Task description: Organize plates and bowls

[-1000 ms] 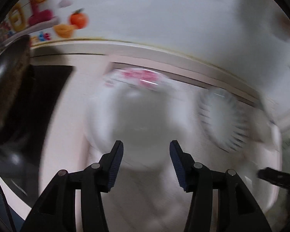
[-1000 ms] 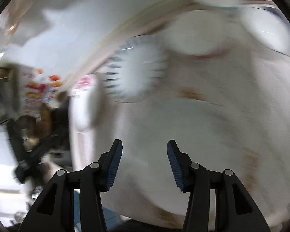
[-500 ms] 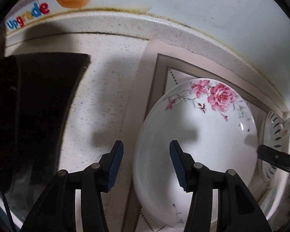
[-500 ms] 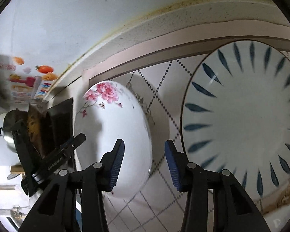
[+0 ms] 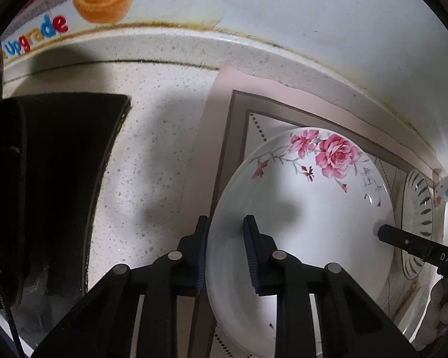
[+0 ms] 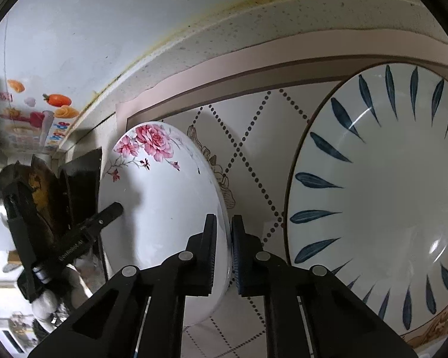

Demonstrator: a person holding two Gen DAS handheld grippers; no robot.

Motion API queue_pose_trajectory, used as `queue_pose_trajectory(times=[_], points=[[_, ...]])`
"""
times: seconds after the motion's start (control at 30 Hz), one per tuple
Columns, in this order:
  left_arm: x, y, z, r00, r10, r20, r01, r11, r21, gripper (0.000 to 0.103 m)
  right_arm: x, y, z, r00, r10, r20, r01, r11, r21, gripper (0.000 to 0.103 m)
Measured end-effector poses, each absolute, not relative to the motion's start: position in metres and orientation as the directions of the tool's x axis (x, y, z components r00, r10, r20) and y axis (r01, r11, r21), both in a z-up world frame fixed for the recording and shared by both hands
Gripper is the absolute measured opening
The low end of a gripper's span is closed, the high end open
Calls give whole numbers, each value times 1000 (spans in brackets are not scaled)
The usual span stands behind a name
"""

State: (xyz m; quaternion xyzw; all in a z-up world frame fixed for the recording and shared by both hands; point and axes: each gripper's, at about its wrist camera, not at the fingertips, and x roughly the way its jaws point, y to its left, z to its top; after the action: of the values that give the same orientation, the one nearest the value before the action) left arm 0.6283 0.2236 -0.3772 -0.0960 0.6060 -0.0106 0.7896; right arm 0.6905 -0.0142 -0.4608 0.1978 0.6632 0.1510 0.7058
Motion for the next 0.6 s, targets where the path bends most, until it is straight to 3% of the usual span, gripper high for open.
queue_pose_trajectory(times=[0.27, 0.6], points=[[612, 213, -344, 305, -155, -940, -73, 980, -185, 21, 671, -30, -437, 100, 490, -866, 11, 870, 493, 12], [560, 140, -303, 329, -202, -922, 11, 978, -210, 21, 600, -110, -372, 165, 522, -837, 8, 848, 530, 12]])
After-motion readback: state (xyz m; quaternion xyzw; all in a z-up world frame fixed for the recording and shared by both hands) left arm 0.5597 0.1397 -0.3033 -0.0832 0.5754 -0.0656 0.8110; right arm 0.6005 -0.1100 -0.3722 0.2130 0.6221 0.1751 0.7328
